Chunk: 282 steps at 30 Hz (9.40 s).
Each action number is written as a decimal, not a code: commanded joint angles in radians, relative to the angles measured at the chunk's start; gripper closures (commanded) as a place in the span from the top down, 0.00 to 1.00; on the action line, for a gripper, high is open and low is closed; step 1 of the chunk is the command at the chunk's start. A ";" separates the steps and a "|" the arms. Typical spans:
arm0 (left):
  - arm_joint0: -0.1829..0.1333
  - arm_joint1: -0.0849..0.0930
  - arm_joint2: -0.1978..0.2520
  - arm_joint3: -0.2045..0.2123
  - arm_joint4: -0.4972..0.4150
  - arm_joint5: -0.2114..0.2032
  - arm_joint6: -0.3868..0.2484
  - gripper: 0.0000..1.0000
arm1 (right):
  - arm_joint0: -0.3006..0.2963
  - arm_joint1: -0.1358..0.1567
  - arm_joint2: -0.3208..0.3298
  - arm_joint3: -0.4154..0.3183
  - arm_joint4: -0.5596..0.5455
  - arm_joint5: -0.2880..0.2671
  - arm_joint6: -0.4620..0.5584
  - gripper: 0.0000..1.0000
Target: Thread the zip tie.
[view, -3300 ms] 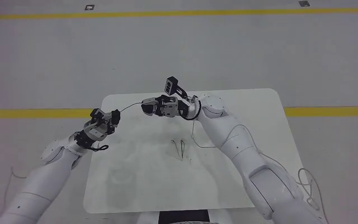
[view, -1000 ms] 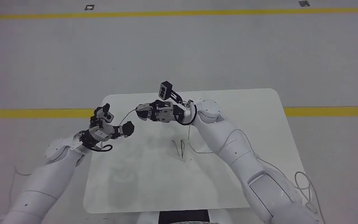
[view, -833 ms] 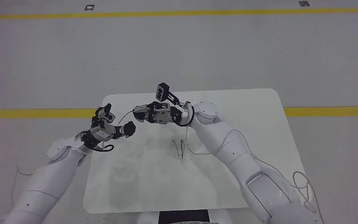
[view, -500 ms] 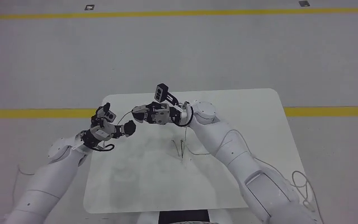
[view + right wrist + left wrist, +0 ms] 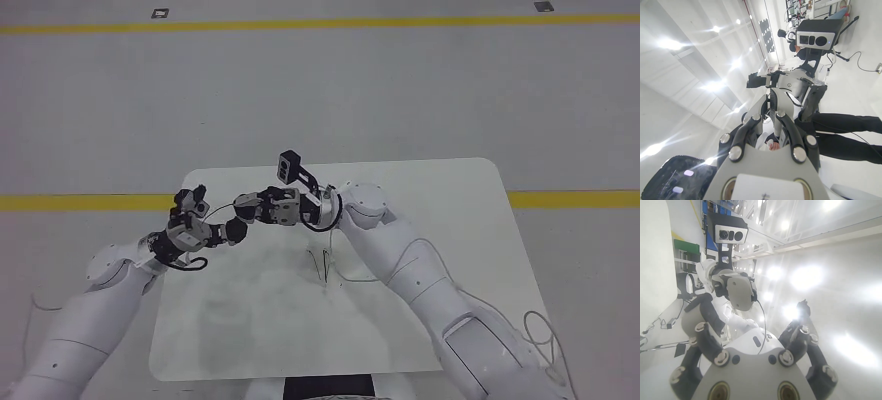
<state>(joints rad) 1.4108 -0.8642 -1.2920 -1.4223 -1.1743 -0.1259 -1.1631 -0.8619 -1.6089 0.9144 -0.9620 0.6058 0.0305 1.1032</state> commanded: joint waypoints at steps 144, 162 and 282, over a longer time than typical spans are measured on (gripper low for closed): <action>0.007 -0.152 -0.322 0.075 0.236 -0.214 -0.172 0.00 | -0.007 0.232 0.044 -0.403 -0.945 0.274 0.054 1.00; 0.007 -0.152 -0.322 0.075 0.236 -0.214 -0.172 0.00 | 0.071 0.196 -0.142 -0.324 -0.988 0.310 0.217 1.00; 0.007 -0.152 -0.322 0.075 0.236 -0.214 -0.172 0.00 | 0.027 0.146 -0.338 -0.303 -1.364 0.282 0.143 0.21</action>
<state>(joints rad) 1.4179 -1.0159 -1.6143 -1.3471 -0.9382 -0.3400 -1.3351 -0.8332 -1.4628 0.5762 -1.2679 -0.7559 0.3108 1.2485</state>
